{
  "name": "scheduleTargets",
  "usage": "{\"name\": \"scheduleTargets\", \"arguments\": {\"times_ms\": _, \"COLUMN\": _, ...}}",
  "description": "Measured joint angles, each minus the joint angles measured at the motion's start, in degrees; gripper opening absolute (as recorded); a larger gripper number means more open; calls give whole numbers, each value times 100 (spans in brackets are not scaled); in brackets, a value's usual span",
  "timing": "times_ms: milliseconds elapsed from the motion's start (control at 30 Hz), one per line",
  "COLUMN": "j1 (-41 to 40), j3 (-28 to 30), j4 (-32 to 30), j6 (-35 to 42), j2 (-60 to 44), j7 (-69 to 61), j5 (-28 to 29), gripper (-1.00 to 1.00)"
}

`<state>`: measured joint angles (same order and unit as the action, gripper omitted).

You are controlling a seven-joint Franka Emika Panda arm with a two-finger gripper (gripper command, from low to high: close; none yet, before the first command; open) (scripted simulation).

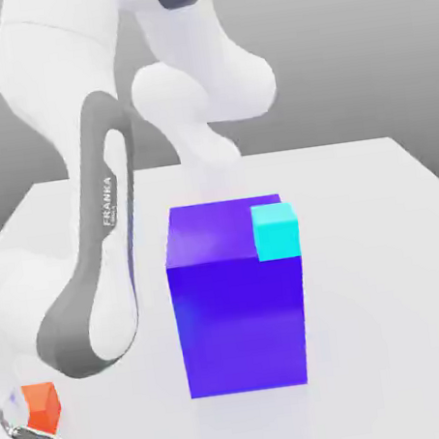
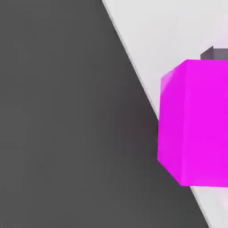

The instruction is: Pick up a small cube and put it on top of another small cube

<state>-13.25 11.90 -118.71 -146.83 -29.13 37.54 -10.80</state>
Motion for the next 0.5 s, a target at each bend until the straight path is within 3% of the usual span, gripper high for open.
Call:
{"name": "scheduleTargets", "arguments": {"times_ms": 233, "j1": 1187, "j3": -140, "j4": -1094, "j6": 151, "j2": 1301, "j7": 1450, "j5": 511, "gripper": -100}}
{"name": "scheduleTargets", "arguments": {"times_ms": 367, "j1": 1289, "j3": -282, "j4": -1223, "j6": -416, "j2": 870, "j7": 1551, "j5": 412, "gripper": -100}}
{"name": "scheduleTargets", "arguments": {"times_ms": 400, "j1": 1269, "j3": -319, "j4": -1219, "j6": -563, "j2": 717, "j7": 1523, "j5": 365, "gripper": 100}}
{"name": "scheduleTargets", "arguments": {"times_ms": 500, "j1": 1269, "j3": -319, "j4": -1219, "j6": -563, "j2": 717, "j7": 1523, "j5": 365, "gripper": 100}}
